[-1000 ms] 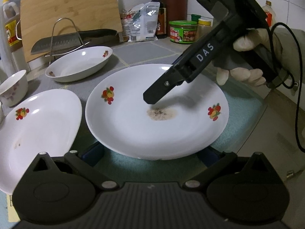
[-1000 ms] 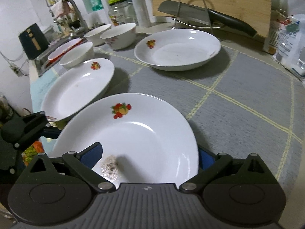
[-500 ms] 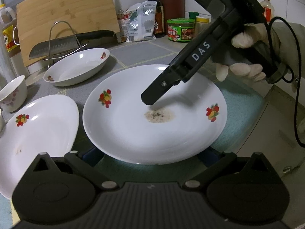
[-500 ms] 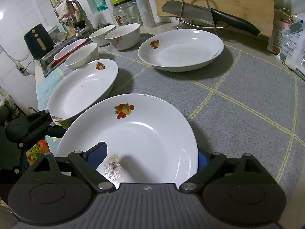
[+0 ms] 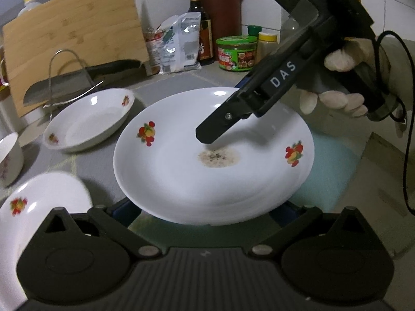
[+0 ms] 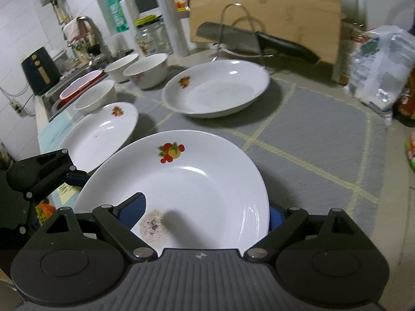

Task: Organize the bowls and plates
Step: 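Lift the stained plate with the right gripper and carry it aside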

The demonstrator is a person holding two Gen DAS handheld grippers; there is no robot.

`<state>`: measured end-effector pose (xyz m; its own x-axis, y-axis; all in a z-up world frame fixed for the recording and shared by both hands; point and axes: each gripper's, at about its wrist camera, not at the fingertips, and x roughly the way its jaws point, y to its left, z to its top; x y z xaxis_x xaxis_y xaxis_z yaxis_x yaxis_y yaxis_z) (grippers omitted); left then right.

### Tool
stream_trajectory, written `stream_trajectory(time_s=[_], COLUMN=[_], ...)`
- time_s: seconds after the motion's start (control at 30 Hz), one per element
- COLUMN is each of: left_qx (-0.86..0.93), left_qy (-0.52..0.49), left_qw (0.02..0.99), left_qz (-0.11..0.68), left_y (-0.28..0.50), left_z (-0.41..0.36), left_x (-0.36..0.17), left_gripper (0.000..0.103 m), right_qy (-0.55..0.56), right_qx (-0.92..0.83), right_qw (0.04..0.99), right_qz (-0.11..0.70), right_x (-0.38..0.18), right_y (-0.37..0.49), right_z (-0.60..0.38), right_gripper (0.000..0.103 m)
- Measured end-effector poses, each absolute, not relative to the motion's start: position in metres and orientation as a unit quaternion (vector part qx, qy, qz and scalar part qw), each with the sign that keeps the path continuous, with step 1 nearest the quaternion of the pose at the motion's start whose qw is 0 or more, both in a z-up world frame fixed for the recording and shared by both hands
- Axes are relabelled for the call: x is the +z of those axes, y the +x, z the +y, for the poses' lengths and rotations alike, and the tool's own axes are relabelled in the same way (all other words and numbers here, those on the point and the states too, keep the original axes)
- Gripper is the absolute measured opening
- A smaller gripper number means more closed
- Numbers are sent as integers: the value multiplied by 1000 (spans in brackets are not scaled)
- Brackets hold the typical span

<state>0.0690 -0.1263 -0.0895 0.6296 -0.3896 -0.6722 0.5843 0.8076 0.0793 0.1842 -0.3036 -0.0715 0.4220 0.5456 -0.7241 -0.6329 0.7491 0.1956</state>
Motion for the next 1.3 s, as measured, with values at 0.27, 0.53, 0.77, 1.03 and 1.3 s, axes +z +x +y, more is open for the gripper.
stream_trajectory(time_s=[0.27, 0.53, 0.77, 1.03, 1.3], left_qx=[-296, -309, -313, -311, -307], left_qy=[153, 160, 167, 168, 168], left_qw=[884, 878, 873, 872, 874], left_qz=[328, 328, 333, 339, 337], left_y=[103, 131, 148, 157, 160], left_z=[-158, -183, -198, -201, -200], left_x=[-93, -98, -104, -108, -108], left_gripper=[102, 102, 102, 102, 103], right_qy=[-49, -39, -35, -31, -20], right_qx=[314, 289, 275, 261, 252], right_qw=[860, 874, 879, 883, 884], right_qz=[399, 390, 388, 389, 394], right_x=[-70, -71, -75, -85, -96], right_y=[204, 224, 237, 244, 247], right_z=[-334, -358, -370, -372, -372], right_gripper=[95, 95, 95, 95, 96])
